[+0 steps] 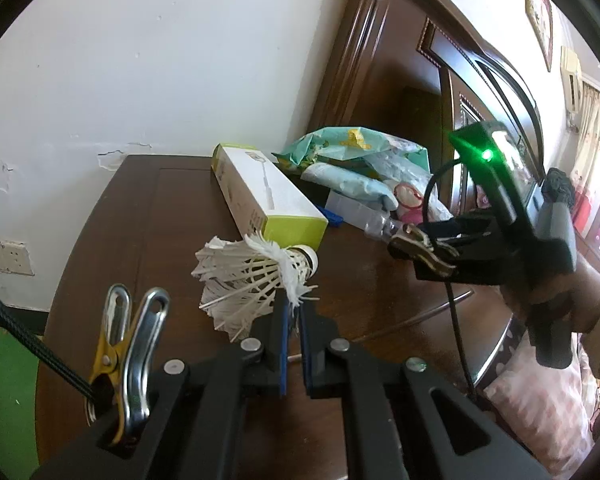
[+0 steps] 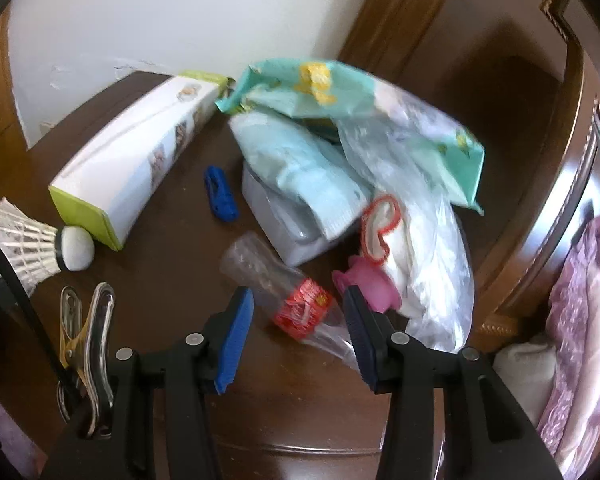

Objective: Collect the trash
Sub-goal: 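Grasp the clear red-label bottle with the right tool while the left tool holds the shuttlecock, then carry the bottle and shuttlecock over the red bucket with both tools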

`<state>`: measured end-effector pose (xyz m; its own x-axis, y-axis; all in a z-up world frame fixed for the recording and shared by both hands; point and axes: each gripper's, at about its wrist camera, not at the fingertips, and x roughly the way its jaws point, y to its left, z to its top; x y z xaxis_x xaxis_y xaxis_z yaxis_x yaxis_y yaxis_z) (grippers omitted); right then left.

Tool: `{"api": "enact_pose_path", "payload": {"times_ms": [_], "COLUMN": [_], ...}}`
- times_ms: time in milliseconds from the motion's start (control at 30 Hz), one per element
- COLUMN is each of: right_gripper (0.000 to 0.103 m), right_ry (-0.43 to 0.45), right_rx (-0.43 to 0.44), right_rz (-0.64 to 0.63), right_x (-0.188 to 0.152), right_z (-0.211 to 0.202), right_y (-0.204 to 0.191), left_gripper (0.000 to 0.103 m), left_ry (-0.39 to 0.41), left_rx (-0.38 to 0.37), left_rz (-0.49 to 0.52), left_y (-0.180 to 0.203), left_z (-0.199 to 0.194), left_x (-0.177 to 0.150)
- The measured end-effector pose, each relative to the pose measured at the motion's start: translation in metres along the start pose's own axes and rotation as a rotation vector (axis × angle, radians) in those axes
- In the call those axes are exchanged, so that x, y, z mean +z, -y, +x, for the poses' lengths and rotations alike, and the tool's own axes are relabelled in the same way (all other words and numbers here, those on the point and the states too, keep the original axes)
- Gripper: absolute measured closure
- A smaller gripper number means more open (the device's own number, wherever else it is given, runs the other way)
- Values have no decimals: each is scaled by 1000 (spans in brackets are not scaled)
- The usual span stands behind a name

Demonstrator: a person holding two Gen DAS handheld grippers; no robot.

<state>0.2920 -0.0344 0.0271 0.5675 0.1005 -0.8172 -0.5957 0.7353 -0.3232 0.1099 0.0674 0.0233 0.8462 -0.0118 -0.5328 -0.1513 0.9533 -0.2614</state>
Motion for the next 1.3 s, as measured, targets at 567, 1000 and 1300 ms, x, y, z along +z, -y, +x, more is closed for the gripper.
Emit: {"api": "enact_pose_path", "payload": {"times_ms": [567, 1000, 1300], "right_gripper": [68, 68, 68], "right_ry": [89, 114, 129], "right_rx": [82, 118, 157], "right_rz": [90, 251, 407], "right_x": [-20, -97, -162], "right_z": [-32, -85, -132], "right_y": [-21, -35, -53], "left_gripper": [98, 98, 98], "left_ry": [37, -6, -12], "left_rx": [-91, -189, -233], "left_rz": [16, -24, 8], "left_y": [1, -1, 11], "left_z": [-16, -39, -68], "left_x": [3, 2, -11]}}
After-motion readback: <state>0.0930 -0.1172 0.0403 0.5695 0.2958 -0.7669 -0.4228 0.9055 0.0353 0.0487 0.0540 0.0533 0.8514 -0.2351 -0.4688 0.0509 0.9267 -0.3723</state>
